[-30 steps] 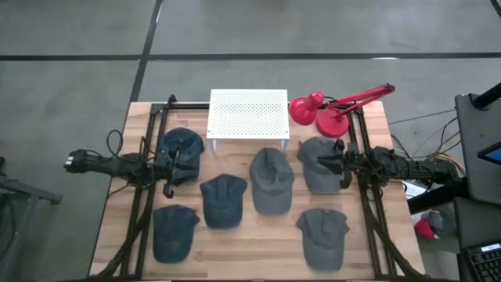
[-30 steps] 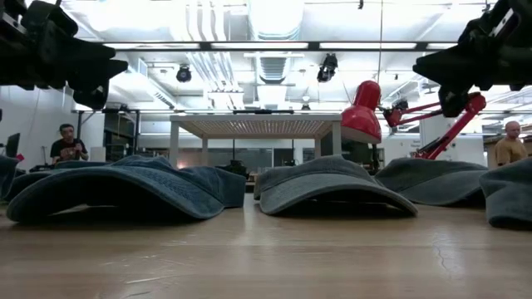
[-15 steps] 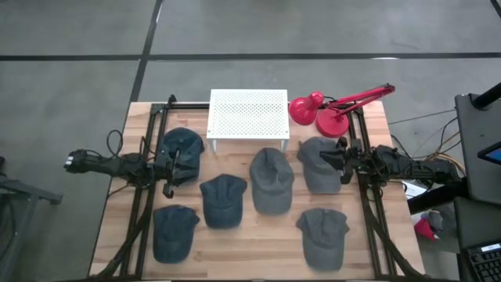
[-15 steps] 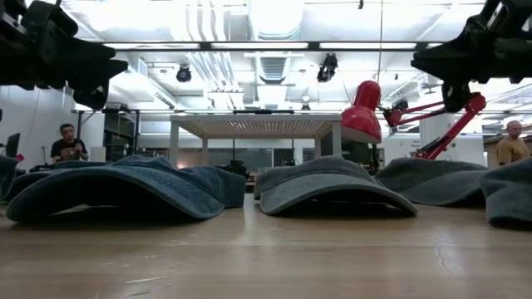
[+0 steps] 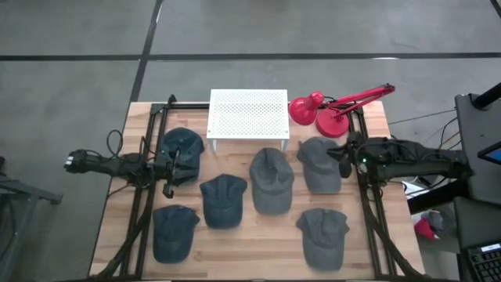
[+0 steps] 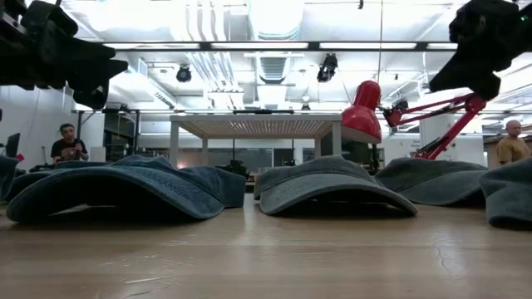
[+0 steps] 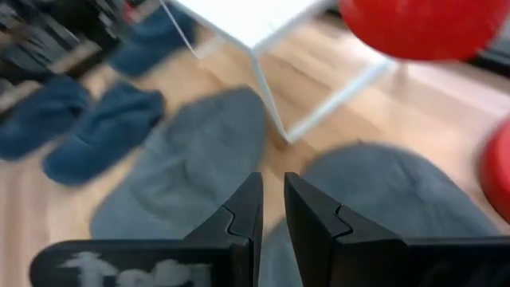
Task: Pick & Place hat
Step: Put the top gray cap on the shelf
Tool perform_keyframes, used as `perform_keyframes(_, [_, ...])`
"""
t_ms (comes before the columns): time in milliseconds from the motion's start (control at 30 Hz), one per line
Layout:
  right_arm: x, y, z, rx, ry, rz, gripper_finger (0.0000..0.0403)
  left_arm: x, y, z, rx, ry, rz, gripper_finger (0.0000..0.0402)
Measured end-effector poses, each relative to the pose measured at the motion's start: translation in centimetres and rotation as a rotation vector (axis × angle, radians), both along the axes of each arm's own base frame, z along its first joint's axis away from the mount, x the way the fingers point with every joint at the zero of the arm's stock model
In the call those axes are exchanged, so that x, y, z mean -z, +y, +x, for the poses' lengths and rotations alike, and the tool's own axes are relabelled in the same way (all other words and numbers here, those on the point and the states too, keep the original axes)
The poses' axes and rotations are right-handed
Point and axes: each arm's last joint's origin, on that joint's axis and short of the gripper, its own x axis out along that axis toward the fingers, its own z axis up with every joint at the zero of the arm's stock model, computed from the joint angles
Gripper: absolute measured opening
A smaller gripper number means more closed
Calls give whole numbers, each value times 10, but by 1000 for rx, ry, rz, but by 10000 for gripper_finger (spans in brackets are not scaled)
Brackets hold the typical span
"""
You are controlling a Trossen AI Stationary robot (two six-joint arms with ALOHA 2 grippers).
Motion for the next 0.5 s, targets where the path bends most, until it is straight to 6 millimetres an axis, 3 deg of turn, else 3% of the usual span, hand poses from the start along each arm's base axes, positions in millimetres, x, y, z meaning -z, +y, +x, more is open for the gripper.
perform_keyframes(233, [-16, 0, 12, 56, 209, 74, 59, 0, 0, 0, 1, 0, -21, 136])
perform_keyframes(500, [-19, 0, 26, 67, 334, 132, 113, 0, 0, 0, 8, 1, -143, 136])
